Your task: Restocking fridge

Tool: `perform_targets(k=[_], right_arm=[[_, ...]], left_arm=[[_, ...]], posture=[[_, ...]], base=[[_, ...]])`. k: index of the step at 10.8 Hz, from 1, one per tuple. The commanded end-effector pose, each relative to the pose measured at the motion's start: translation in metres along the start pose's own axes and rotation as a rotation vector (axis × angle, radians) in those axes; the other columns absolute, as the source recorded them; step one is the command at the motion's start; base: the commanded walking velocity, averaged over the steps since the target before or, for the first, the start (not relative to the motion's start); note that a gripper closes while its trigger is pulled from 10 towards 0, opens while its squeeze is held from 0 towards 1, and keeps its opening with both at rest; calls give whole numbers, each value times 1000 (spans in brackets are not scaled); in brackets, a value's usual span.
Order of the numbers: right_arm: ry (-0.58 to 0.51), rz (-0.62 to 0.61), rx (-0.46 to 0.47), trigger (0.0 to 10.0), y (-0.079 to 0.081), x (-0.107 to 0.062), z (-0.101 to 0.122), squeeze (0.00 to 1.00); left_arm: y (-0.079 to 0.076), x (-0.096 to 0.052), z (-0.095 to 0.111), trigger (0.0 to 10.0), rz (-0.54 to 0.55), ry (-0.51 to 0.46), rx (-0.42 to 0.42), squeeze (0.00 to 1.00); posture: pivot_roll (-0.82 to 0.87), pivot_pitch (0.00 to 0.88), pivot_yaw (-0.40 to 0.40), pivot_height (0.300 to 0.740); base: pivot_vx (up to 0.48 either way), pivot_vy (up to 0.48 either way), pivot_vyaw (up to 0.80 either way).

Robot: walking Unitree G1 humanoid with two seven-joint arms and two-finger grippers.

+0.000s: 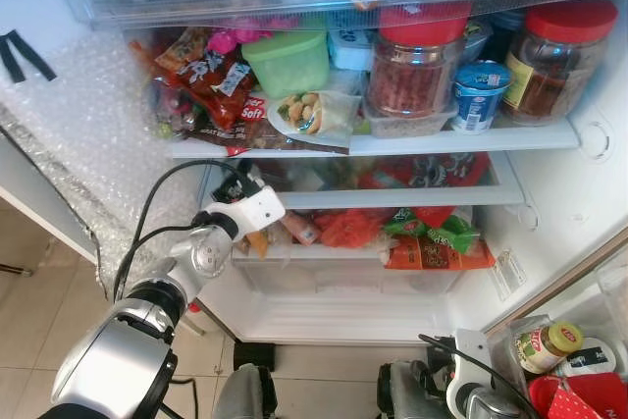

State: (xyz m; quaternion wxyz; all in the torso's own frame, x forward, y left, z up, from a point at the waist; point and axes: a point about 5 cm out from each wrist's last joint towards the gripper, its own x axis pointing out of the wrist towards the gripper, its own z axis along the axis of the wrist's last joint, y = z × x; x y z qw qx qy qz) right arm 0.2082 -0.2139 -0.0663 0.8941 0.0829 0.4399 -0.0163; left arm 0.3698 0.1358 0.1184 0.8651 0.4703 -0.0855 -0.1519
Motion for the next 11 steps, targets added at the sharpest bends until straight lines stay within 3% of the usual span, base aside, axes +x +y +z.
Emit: perform_targets(k=[1,2,5,7,8,9,10,11], right_arm=[[24,-8,7,10000,-3,-2,-8,0],[25,-9,5,10000,-2,-1,-8,0],[22,-22,5,10000,-2,-1,-8,0],[24,-28,1,10000,-2,-1,-8,0],[24,-30,1,10000,-2,-1,-8,0],[23,-32,1,10000,-2,-1,-8,0],[20,-36,2,10000,-2,-1,-7,0],[20,-36,1,10000,-2,-1,-7,0]], left_arm=[[5,-3,-9,10000,17,36,-6,1000],[5,-4,-10,10000,20,46,-34,1000],[7,-1,-7,10000,41,57,-294,1000],[24,2,-12,10000,139,94,-642,1000],[26,4,-9,10000,135,75,-681,1000],[25,7,-3,10000,110,37,-707,0],[15,9,10,10000,-9,-39,-751,0],[10,8,13,10000,-62,-62,-755,0]], posture=[[-59,150,81,630],[-57,150,82,630],[-53,148,86,630],[-52,149,87,630],[-49,150,88,630],[-51,151,91,630],[-48,149,91,630],[-48,149,91,630]], base=[[0,0,0],[0,0,0],[0,0,0],[0,0,0],[0,0,0],[0,0,0],[0,0,0],[0,0,0]])
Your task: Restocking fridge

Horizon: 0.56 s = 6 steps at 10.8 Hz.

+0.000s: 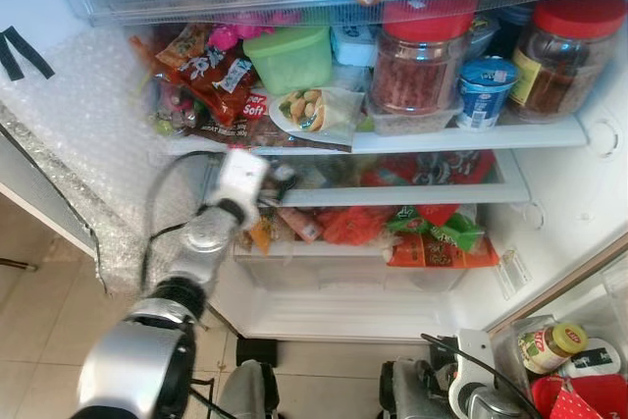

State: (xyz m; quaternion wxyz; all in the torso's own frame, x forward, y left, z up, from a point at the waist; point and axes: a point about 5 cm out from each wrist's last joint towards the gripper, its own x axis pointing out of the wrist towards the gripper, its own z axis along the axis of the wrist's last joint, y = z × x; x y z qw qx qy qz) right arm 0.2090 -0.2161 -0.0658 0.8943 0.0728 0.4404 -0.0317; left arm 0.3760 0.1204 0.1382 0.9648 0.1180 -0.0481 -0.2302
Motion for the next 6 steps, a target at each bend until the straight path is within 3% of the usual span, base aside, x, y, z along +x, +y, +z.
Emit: perform_targets(k=[1,3,5,6], right_arm=[[21,-1,4,10000,1,-1,-8,0],[18,-2,2,10000,1,-1,-6,0],[16,-4,-3,10000,0,-1,-5,0],[14,-3,-7,10000,-1,-1,-4,0]], left_arm=[[-8,-11,-18,10000,-85,68,-1,0],[-16,-24,-31,10000,-154,80,-19,0],[-21,-41,-31,10000,-109,0,-55,0],[-22,-59,-31,10000,-56,-41,-36,0]], posture=[[-47,144,91,630],[-46,141,89,630],[-44,136,85,630],[-44,134,82,630]], base=[[0,0,0],[0,0,0],[0,0,0],[0,0,0]])
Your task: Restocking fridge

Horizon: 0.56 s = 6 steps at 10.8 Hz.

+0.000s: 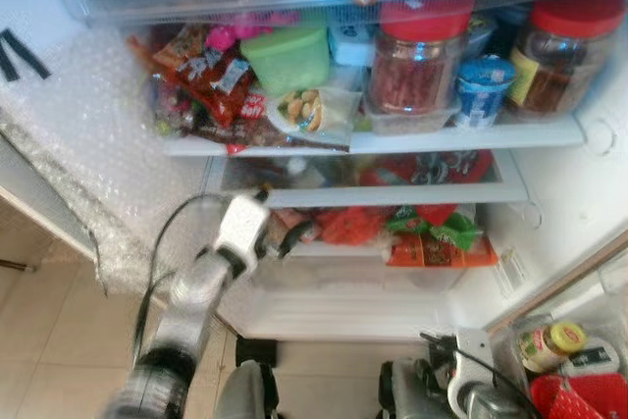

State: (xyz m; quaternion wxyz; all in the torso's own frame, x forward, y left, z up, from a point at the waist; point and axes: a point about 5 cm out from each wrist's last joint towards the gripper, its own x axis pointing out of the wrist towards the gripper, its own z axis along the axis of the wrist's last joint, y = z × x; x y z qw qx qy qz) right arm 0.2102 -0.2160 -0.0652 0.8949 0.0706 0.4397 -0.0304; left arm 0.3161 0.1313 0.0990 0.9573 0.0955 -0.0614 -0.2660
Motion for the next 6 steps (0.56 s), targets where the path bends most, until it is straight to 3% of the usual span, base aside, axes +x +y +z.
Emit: perform_targets(k=[1,3,6], right_arm=[[15,-5,-3,10000,-2,-1,-5,0],[13,-4,-28,10000,-4,-1,-2,0],[11,-1,-40,10000,-5,-1,0,0]], left_arm=[[2,-7,3,10000,18,-7,22,0],[-5,-23,13,10000,65,-10,24,0],[-10,-31,17,10000,117,15,10,0]], posture=[[-45,132,81,630],[-45,118,71,630],[-50,105,61,630]], base=[[0,0,0],[0,0,0],[0,0,0]])
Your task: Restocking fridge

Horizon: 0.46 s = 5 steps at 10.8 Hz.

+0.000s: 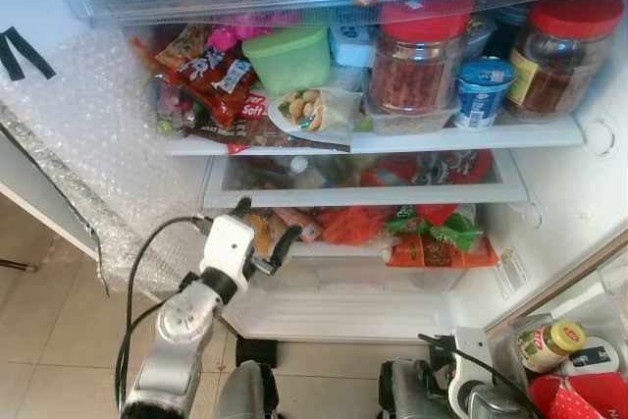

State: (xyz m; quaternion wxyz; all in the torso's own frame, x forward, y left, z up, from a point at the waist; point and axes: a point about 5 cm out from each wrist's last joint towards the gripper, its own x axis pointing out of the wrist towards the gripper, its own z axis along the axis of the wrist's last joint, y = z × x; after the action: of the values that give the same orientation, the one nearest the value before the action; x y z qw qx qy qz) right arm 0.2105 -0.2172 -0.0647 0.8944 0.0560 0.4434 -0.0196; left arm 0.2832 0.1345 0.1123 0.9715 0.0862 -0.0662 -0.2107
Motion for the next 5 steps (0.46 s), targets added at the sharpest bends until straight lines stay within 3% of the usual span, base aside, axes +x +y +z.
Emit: perform_targets(k=[1,5], right_arm=[[1,-8,-7,10000,-4,-1,-1,0],[-1,-5,-7,10000,-5,-1,0,0]], left_arm=[[3,-4,0,10000,18,17,18,0],[3,-14,-5,10000,59,59,5,0]], posture=[[-49,102,60,630],[-46,104,54,630]], base=[[0,0,0],[-285,0,0]])
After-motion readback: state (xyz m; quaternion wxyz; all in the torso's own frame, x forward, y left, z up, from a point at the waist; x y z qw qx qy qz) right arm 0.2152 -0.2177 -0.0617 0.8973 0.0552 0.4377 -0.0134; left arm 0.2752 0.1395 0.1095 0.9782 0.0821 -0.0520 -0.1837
